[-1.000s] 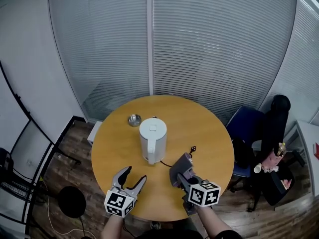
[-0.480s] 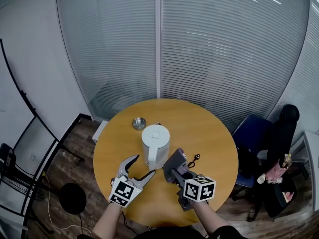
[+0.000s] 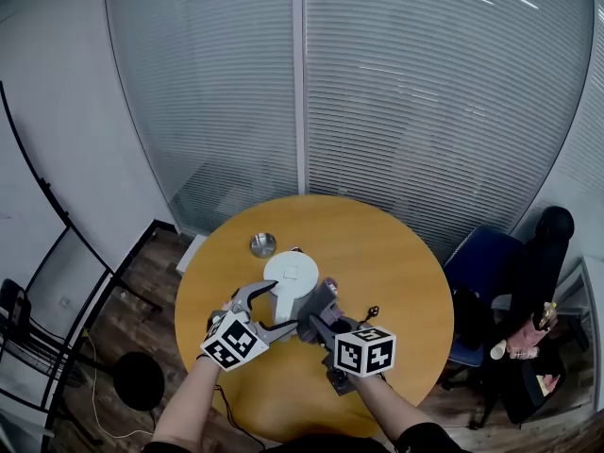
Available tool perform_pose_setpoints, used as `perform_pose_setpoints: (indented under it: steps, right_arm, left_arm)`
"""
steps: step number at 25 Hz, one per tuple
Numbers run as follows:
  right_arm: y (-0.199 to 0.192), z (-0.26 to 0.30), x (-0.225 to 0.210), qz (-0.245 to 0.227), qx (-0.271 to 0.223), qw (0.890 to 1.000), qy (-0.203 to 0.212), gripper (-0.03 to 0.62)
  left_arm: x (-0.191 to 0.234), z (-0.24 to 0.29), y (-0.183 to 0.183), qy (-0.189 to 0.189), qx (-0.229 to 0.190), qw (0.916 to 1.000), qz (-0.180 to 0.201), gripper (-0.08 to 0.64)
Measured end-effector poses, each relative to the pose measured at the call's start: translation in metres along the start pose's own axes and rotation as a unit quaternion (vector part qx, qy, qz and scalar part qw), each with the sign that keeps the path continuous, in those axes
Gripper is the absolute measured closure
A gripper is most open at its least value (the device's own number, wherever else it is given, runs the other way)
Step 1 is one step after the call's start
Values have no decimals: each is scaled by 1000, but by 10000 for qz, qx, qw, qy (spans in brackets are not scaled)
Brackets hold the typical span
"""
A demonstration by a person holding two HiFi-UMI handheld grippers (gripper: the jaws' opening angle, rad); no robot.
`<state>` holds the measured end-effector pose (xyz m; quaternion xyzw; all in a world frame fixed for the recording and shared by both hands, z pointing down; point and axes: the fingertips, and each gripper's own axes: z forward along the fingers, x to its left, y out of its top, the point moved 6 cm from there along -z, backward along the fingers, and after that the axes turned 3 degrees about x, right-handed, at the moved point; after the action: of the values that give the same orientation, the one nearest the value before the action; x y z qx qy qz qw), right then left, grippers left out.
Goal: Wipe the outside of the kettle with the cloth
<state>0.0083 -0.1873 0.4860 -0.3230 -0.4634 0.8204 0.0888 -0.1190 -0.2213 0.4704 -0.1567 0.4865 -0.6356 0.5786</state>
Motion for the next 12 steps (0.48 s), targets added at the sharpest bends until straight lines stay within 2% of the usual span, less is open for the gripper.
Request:
perform_pose_setpoints:
  steps: [4, 7, 12]
  right_arm:
    - [8, 14, 0, 44, -19, 9999, 166, 551]
    - [13, 24, -2, 48, 6, 9997, 243, 551]
    - [10, 36, -5, 113, -33, 9991, 398, 551]
  left_arm:
    - [2, 11, -8, -617, 447, 9964, 360, 186]
    - [2, 16, -10, -930, 619, 9923, 536, 186]
    - [4, 19, -16, -1324, 856, 9871, 279, 185]
